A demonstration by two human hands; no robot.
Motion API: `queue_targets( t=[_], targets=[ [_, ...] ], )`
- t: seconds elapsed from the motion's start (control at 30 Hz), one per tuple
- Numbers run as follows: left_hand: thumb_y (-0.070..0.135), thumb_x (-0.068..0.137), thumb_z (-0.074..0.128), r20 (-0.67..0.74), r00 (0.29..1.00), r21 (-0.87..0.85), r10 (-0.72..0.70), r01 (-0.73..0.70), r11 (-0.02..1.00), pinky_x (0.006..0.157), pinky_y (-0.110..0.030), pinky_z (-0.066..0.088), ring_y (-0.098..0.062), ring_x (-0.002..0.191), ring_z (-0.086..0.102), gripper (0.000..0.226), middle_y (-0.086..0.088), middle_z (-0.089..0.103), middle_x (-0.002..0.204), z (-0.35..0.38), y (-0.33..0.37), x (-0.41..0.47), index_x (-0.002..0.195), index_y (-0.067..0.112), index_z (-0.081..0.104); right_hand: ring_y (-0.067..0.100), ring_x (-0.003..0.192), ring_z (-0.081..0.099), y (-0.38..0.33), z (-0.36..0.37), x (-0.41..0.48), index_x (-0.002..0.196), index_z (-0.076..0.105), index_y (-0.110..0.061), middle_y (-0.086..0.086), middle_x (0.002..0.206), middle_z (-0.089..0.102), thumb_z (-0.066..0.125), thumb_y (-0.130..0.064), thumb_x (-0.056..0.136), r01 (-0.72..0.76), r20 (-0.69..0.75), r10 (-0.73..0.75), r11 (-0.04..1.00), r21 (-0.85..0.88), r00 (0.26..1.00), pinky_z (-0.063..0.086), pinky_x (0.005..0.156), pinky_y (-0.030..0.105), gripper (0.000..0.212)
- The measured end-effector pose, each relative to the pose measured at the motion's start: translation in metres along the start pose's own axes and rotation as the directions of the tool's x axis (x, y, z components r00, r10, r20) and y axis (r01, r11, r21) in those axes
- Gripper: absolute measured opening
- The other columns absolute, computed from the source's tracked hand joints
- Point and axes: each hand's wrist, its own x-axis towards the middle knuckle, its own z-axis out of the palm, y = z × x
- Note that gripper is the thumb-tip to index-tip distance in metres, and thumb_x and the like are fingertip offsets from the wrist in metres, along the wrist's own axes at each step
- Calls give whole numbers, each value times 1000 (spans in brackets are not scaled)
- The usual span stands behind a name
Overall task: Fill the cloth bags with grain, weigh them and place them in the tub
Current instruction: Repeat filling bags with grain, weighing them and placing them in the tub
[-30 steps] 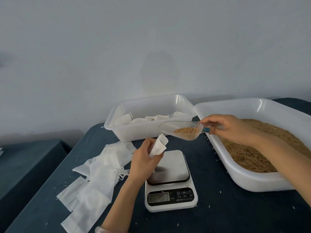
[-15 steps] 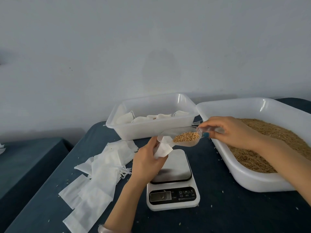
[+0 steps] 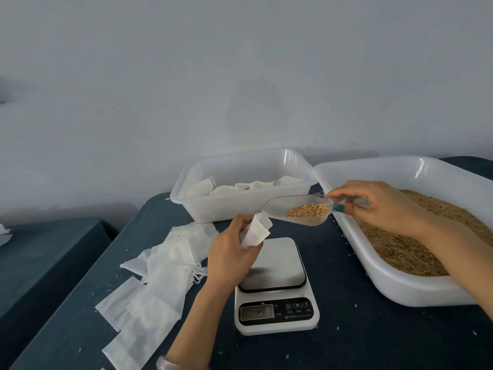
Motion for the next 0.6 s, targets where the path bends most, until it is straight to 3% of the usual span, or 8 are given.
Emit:
queue_targets(
  t=[0.2,0.3,0.4,0.6],
  targets=[
    [33,81,71,-15,999,69,40,-39,997,63,-30,48,-3,77,57,33,28,60,85,1,-1,0,109,36,53,-3,91,61,-2,-2,-1,120,66,-37,-25,102,64,68,-22,90,20,60,-13,992,-127,998,51,88,32,34],
    [37,80,73,10,996,144,89,-90,986,63,-30,48,-6,81,60,39,23,62,88,1,0,-1,114,33,53,-10,90,52,-5,-4,1,117,63,-46,-34,95,57,66,-26,91,93,26,-89,964,-250,996,29,100,26,34],
    [40,80,72,36,995,160,97,-101,982,66,-30,50,-7,89,63,42,21,65,96,4,1,-2,116,36,50,-2,98,52,-10,-6,5,116,64,-47,-30,98,61,64,-27,92,146,-9,-159,929,-341,987,18,107,23,31],
    [51,82,65,96,992,191,80,-97,977,70,-29,50,-10,88,60,45,22,55,93,10,0,-2,118,39,40,-3,97,52,-22,-7,9,121,64,-40,-24,101,60,60,-28,93,220,-7,-243,888,-404,970,19,116,40,31]
  ],
)
